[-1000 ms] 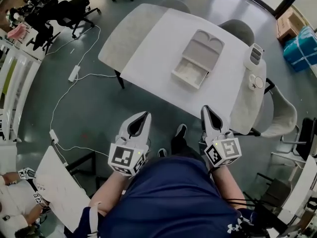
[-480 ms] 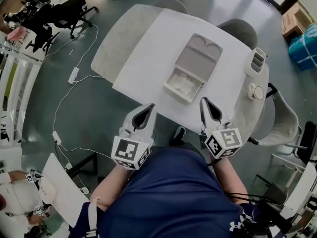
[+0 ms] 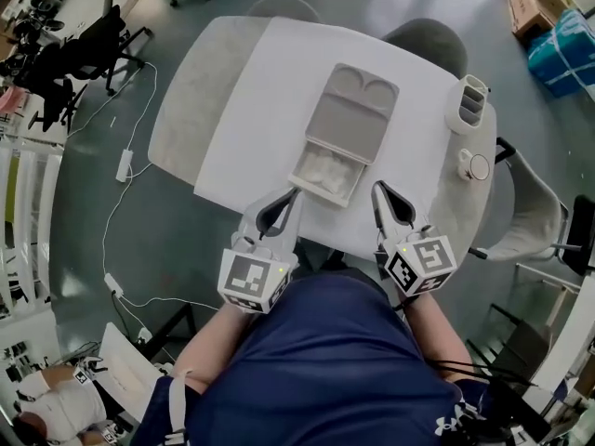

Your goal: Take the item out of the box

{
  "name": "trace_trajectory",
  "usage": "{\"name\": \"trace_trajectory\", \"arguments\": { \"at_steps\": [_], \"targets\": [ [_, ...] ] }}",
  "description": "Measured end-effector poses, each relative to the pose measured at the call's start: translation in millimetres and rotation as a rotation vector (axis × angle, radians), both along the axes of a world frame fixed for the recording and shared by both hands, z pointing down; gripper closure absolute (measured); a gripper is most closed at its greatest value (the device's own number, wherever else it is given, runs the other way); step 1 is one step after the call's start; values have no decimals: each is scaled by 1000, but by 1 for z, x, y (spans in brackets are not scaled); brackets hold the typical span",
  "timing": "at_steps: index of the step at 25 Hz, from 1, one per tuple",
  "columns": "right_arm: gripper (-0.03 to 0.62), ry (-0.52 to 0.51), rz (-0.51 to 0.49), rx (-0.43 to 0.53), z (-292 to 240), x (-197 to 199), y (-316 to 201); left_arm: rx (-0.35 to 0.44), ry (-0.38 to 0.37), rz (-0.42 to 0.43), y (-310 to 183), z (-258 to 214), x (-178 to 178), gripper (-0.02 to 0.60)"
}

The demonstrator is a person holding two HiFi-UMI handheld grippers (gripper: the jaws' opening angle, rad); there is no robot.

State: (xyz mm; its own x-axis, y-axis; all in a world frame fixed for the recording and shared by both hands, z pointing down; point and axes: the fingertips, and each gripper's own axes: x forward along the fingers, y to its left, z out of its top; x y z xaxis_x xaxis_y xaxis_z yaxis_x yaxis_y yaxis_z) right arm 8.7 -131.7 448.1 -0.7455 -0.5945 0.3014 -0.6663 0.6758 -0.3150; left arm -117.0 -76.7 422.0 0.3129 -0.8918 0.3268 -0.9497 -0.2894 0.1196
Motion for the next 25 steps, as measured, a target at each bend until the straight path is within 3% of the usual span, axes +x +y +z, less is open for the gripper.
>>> {"name": "trace_trajectory", "arguments": {
  "at_steps": [3,7,11,16,20,25],
  "targets": [
    [591,11,61,-22,6,0,-10,-33,-31,83,-20,16,-4,578],
    [591,32,152,-51,14,2,-14,-123,-132,249,-40,55,-6,578],
    [591,47,241,-77,20,7,-10,-272,-322,484,-51,111,8,558],
    [591,58,353,-125,35,26,-2,-309,-613,757,-59,161,37,498],
    [591,52,407,-150,40,35,5,-364,-718,921,-58,195,51,476],
    [591,39,430,-154,43,45,8,-432,-847,1037,-58,228,55,476]
  ]
}}
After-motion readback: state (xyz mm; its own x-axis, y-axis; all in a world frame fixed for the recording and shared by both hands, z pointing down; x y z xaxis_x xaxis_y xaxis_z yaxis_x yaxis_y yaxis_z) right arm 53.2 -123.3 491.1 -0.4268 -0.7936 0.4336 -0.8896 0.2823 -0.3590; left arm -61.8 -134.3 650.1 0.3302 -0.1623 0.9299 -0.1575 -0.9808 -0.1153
